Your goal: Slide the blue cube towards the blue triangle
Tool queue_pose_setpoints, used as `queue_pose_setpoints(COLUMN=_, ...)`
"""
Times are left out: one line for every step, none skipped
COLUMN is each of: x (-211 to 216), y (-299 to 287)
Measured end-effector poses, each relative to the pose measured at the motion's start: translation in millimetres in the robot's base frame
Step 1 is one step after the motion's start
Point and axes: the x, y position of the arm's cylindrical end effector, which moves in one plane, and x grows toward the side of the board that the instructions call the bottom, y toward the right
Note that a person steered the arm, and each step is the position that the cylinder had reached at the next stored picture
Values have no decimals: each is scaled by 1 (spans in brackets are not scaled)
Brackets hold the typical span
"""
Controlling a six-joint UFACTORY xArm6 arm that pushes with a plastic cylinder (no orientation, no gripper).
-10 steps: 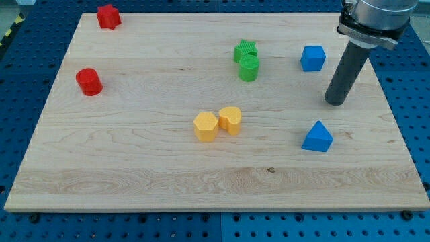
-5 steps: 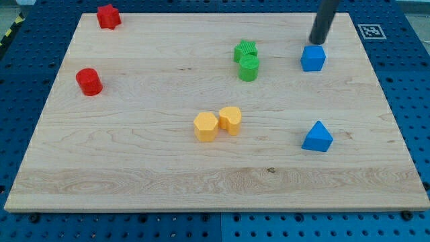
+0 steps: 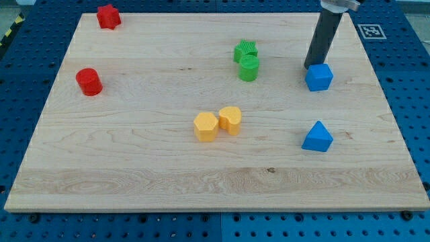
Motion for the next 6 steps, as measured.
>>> queue_pose_setpoints(x=17, y=0)
queue_pose_setpoints(x=30, y=0)
queue_pose_setpoints(x=30, y=0)
queue_pose_setpoints(x=48, y=0)
queue_pose_setpoints(x=54, y=0)
queue_pose_setpoints(x=54, y=0)
